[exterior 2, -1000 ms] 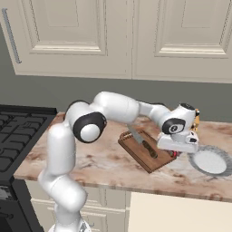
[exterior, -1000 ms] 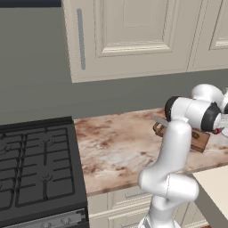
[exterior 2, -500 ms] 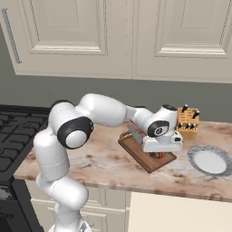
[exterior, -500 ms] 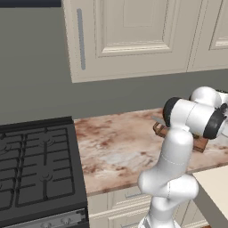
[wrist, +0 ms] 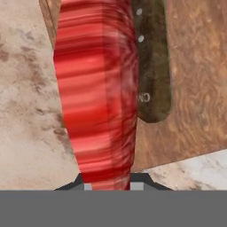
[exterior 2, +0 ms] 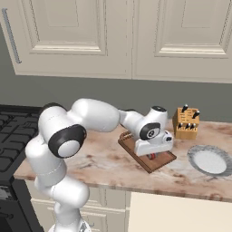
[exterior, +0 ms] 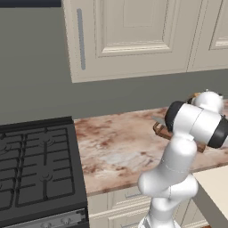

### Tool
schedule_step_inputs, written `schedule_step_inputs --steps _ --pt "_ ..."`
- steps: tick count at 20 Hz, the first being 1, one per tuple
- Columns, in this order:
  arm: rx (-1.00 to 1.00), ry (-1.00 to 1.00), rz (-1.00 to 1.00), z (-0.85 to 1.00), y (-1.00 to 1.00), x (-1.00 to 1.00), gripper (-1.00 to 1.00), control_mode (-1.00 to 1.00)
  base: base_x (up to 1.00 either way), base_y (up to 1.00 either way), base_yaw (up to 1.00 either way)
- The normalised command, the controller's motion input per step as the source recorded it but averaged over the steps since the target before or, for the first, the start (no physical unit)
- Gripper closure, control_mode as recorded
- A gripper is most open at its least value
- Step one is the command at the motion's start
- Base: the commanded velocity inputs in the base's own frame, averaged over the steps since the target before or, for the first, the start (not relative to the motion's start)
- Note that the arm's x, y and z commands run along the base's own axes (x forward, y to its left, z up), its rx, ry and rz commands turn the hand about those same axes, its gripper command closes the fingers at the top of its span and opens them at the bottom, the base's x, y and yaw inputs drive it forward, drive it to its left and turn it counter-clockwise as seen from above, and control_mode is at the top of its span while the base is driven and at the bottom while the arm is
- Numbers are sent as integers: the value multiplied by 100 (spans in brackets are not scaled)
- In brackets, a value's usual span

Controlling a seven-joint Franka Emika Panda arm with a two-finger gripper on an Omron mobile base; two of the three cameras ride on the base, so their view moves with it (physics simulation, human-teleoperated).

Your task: Pick up the knife from the drawer and place it on the cutting board. Then place the meat from the plate to the cutting board.

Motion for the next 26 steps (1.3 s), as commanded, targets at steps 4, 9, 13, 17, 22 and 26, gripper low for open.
schedule_step_inputs --steps 4,9,13,17,22,26 --pt "0 0 15 0 17 -1 100 -100 0 0 0" --pt "0 0 13 0 12 0 100 -100 0 0 0" --pt "0 1 11 -5 0 3 100 -100 0 0 0" --pt "0 3 11 -14 0 4 100 -100 0 0 0" --pt "0 3 10 -16 0 3 100 -100 0 0 0" --pt "0 1 9 -16 0 11 100 -100 0 0 0"
